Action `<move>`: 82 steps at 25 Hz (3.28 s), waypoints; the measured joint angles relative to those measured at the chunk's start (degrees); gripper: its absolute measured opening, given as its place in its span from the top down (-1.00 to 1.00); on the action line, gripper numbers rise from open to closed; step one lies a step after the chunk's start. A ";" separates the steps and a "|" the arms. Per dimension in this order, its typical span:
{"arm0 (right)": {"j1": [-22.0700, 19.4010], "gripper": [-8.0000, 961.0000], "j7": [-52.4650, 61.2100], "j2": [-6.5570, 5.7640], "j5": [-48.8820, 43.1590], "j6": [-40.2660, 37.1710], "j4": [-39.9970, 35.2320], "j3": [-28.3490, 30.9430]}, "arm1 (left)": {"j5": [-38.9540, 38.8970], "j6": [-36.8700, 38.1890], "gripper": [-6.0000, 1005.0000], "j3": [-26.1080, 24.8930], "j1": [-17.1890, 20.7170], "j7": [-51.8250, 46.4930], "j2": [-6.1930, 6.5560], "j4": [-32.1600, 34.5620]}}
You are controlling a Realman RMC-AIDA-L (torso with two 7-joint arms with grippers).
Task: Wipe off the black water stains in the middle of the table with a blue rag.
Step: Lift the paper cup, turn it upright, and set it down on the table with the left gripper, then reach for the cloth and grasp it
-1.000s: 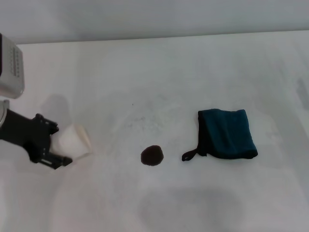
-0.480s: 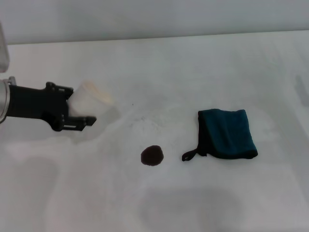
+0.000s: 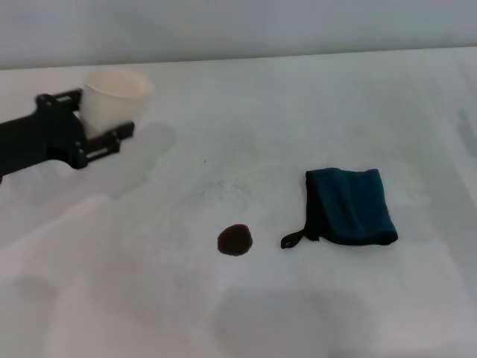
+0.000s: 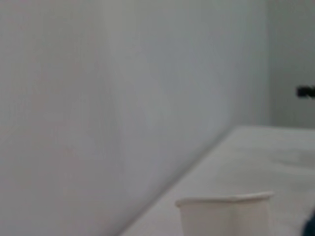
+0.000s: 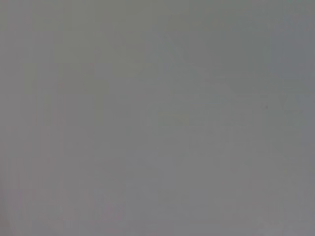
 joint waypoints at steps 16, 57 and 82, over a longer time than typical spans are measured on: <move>0.22 -0.44 -0.15 -0.08 0.00 -6.78 -3.45 -1.70 | -17.53 -10.73 -0.23 -0.08 14.04 24.10 -0.08 22.76; -1.13 -0.44 0.33 -0.18 0.44 -8.99 -3.55 -0.91 | -18.52 -23.70 -0.37 -0.19 26.47 38.91 -0.45 37.25; -3.09 -0.44 0.54 -0.26 0.24 -6.51 -4.43 -0.90 | -21.67 -18.97 -0.76 -0.18 33.08 38.45 -0.33 39.27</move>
